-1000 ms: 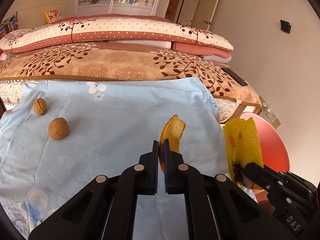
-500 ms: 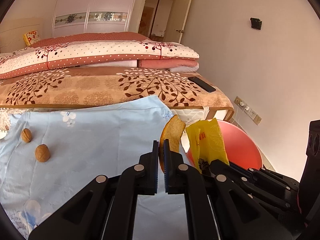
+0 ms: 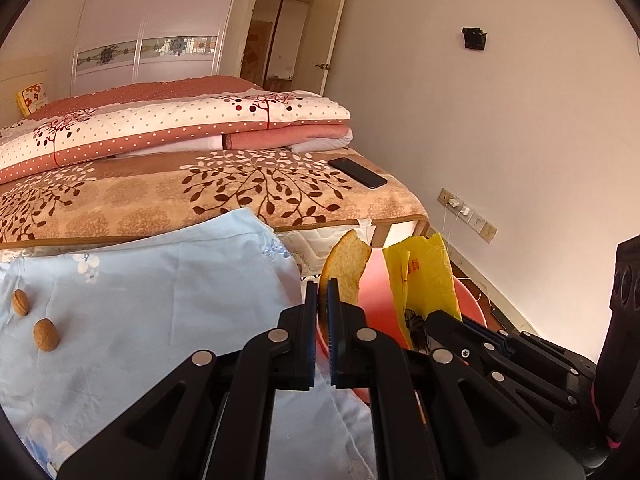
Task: Collect trash
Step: 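Carry the orange peel in the left tool while the right tool carries the yellow bag to the bucket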
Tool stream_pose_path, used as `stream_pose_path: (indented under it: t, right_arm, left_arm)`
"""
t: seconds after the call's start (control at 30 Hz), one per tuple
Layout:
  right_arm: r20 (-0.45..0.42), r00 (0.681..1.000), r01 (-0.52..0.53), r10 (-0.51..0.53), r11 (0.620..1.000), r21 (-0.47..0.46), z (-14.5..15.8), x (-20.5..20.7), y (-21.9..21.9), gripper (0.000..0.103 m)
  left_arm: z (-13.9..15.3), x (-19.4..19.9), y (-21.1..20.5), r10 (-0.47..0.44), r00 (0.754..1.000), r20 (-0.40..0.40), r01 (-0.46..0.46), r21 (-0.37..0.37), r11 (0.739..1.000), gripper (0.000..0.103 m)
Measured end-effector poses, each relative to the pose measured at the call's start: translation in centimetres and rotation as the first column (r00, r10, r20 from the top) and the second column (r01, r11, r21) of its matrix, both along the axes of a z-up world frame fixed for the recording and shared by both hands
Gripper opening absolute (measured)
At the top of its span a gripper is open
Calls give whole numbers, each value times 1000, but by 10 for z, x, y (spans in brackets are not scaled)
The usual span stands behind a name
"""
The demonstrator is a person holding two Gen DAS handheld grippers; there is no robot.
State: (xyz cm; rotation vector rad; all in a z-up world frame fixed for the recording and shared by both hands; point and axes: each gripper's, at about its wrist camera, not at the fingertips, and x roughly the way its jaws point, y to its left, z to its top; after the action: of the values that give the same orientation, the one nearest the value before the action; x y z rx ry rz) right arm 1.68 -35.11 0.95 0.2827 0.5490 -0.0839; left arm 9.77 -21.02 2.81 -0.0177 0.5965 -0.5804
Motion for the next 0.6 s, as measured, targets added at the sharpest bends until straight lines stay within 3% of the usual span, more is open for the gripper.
stream_pose_path:
  t: [0.6]
  right_arm:
    - [2, 997, 78, -78, 997, 30, -5, -11, -32, 6]
  left_arm:
    - [-4, 2, -38, -47, 999, 13, 47, 28, 999, 4]
